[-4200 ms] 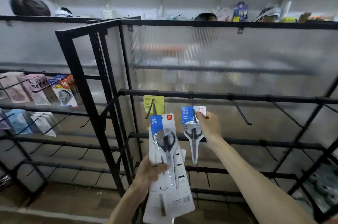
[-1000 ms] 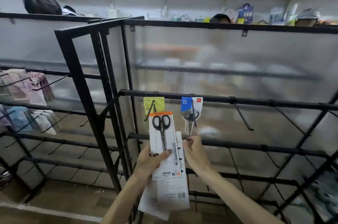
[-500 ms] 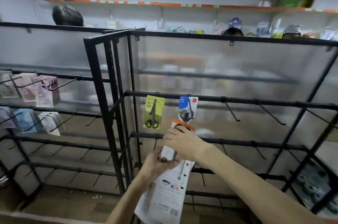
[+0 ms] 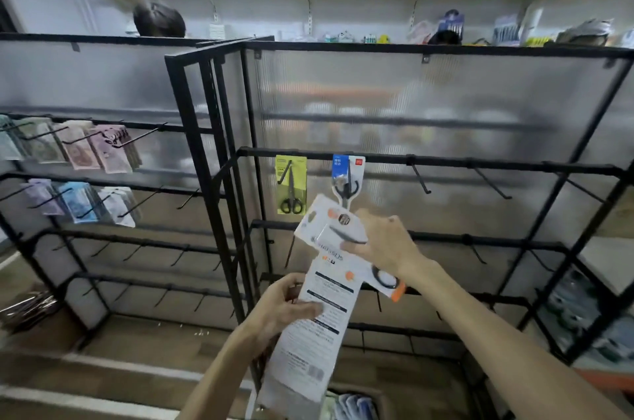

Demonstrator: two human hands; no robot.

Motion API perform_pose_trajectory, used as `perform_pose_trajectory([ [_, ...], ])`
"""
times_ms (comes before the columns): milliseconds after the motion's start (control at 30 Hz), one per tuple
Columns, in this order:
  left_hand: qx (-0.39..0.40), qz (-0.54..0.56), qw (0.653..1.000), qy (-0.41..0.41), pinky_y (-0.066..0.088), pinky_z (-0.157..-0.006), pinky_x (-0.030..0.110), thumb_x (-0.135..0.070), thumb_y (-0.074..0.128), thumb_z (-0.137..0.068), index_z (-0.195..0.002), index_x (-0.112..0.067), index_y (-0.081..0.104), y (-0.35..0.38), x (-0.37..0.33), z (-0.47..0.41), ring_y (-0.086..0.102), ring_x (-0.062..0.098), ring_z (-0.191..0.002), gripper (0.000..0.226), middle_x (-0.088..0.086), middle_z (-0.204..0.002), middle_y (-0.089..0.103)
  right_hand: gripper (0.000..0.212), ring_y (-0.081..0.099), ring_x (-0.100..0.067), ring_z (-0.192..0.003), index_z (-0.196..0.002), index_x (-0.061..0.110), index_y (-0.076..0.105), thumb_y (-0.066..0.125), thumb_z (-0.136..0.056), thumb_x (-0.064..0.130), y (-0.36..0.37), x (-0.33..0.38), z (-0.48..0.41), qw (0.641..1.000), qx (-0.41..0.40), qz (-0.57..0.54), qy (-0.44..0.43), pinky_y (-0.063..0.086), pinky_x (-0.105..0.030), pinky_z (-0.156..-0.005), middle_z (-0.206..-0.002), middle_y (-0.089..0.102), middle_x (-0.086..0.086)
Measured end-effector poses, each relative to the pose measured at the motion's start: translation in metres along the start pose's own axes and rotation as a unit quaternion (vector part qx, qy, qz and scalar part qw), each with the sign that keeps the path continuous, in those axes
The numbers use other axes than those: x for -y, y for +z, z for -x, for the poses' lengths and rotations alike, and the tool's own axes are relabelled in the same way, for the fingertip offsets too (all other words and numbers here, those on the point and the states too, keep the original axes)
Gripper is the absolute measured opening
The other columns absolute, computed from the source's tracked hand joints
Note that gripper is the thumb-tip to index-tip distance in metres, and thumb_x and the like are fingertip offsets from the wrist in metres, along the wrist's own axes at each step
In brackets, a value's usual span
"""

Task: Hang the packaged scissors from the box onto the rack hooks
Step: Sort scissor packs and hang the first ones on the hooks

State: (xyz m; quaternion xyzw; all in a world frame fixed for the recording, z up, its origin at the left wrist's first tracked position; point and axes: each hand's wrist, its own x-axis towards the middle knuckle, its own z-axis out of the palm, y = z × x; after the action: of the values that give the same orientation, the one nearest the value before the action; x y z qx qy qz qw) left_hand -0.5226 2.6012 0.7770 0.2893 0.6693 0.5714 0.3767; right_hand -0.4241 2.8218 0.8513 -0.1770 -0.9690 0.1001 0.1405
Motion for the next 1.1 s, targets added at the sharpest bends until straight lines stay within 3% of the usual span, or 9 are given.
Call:
perform_pose_trajectory([
  [67, -0.036, 0.015, 0.999, -0.005, 0.06, -0.088, 0.049, -0.001, 0.082, -0.08, -0.119, -0.005, 0.062, 0.008, 0.011, 0.014, 0.075, 0.032, -0.098, 0.044, 0.012, -0.109, 0.077, 0.041, 0.066, -0.023, -0.089, -0.106, 0.022, 0.053, 0.07, -0.084, 0.052, 0.002, -0.009, 0.01, 0.967, -0.033, -0.222, 0.119, 0.054, -0.044, -0.079, -0.099, 0.068, 0.003],
  [133, -0.101, 0.028, 0.995, -0.003, 0.061, -0.083, 0.047, 0.001, 0.079, -0.083, -0.116, -0.006, 0.062, 0.013, 0.019, 0.024, 0.076, 0.032, -0.093, 0.039, 0.014, -0.108, 0.077, 0.029, 0.07, -0.021, -0.092, -0.106, 0.019, 0.063, 0.075, -0.086, 0.035, 0.008, -0.012, 0.021, 0.898, -0.045, -0.398, 0.182, 0.057, -0.044, -0.081, -0.101, 0.072, 0.003],
  [300, -0.197, 0.033, 0.98, -0.001, 0.061, -0.069, 0.03, 0.004, 0.08, -0.081, -0.112, -0.007, 0.063, 0.016, 0.017, 0.032, 0.076, 0.025, -0.09, 0.037, 0.009, -0.101, 0.078, 0.014, 0.07, -0.015, -0.098, -0.105, 0.024, 0.073, 0.07, -0.092, 0.025, 0.023, 0.0, 0.053, 0.822, -0.057, -0.521, 0.222, 0.055, -0.036, -0.083, -0.103, 0.076, 0.008],
  [367, -0.202, 0.044, 0.978, -0.003, 0.063, -0.074, 0.036, 0.002, 0.08, -0.081, -0.113, -0.01, 0.062, 0.018, 0.011, 0.036, 0.077, 0.023, -0.089, 0.039, 0.009, -0.102, 0.077, 0.013, 0.071, -0.016, -0.095, -0.104, 0.024, 0.073, 0.071, -0.091, 0.025, 0.022, 0.004, 0.061, 0.816, -0.051, -0.532, 0.222, 0.057, -0.038, -0.084, -0.102, 0.076, 0.006],
  [533, -0.225, 0.031, 0.974, 0.016, 0.057, -0.058, 0.019, -0.003, 0.079, -0.084, -0.111, -0.016, 0.061, 0.027, -0.002, 0.041, 0.076, 0.01, -0.077, 0.035, 0.002, -0.099, 0.076, 0.014, 0.071, -0.016, -0.093, -0.105, 0.024, 0.07, 0.07, -0.092, 0.028, 0.013, 0.007, 0.069, 0.821, -0.05, -0.529, 0.209, 0.054, -0.032, -0.075, -0.1, 0.075, 0.004],
  [733, -0.236, 0.039, 0.971, 0.02, 0.057, -0.058, 0.02, -0.003, 0.081, -0.082, -0.111, -0.014, 0.063, 0.027, -0.007, 0.036, 0.076, 0.014, -0.077, 0.036, 0.005, -0.099, 0.076, 0.013, 0.07, -0.018, -0.096, -0.093, 0.028, 0.071, 0.064, -0.095, 0.039, 0.006, 0.01, 0.064, 0.84, -0.052, -0.502, 0.201, 0.055, -0.042, -0.089, -0.095, 0.076, 0.007],
  [867, -0.248, 0.048, 0.967, 0.02, 0.059, -0.067, 0.03, -0.007, 0.084, -0.08, -0.111, -0.016, 0.062, 0.021, -0.006, 0.031, 0.076, 0.023, -0.088, 0.039, 0.006, -0.103, 0.075, 0.022, 0.069, -0.024, -0.092, -0.093, 0.026, 0.069, 0.063, -0.091, 0.046, 0.016, 0.006, 0.052, 0.855, -0.069, -0.472, 0.204, 0.055, -0.049, -0.087, -0.091, 0.074, 0.002],
  [1000, -0.234, 0.056, 0.971, 0.008, 0.062, -0.075, 0.038, -0.009, 0.084, -0.081, -0.114, -0.014, 0.061, 0.009, -0.002, 0.021, 0.076, 0.025, -0.09, 0.041, 0.009, -0.106, 0.076, 0.034, 0.063, -0.035, -0.077, -0.093, 0.006, 0.064, 0.062, -0.094, 0.041, 0.025, 0.001, 0.038, 0.833, -0.098, -0.496, 0.226, 0.046, -0.038, -0.068, -0.093, 0.071, -0.019],
  [1100, -0.212, 0.07, 0.975, -0.002, 0.061, -0.069, 0.035, -0.008, 0.082, -0.082, -0.116, -0.014, 0.06, 0.005, -0.003, 0.005, 0.077, 0.024, -0.087, 0.04, 0.006, -0.104, 0.077, 0.03, 0.064, -0.018, -0.066, -0.09, 0.003, 0.061, 0.06, -0.097, 0.032, 0.026, -0.01, 0.03, 0.811, -0.119, -0.515, 0.248, 0.045, -0.025, -0.058, -0.08, 0.07, -0.013],
])
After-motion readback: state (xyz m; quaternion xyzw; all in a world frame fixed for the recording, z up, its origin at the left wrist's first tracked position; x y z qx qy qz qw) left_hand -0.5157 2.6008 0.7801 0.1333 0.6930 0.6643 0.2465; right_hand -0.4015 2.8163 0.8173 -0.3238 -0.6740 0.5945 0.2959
